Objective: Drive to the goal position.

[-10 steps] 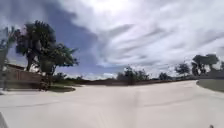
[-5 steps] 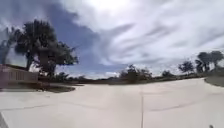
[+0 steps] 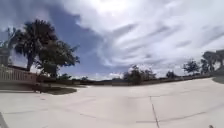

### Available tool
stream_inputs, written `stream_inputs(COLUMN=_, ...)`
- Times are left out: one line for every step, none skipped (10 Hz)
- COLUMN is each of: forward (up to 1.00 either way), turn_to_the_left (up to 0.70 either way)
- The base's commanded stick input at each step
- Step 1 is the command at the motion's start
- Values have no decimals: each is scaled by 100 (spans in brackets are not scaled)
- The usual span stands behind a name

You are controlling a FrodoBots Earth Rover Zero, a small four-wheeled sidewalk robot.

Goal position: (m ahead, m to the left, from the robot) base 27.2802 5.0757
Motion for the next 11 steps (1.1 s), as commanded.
stream_inputs(forward=85, turn_to_the_left=0)
stream_inputs(forward=85, turn_to_the_left=14)
stream_inputs(forward=85, turn_to_the_left=34)
stream_inputs(forward=85, turn_to_the_left=27)
stream_inputs(forward=85, turn_to_the_left=0)
stream_inputs(forward=85, turn_to_the_left=7)
stream_inputs(forward=85, turn_to_the_left=32)
stream_inputs(forward=85, turn_to_the_left=34)
stream_inputs(forward=85, turn_to_the_left=14)
stream_inputs(forward=85, turn_to_the_left=2)
stream_inputs(forward=85, turn_to_the_left=0)
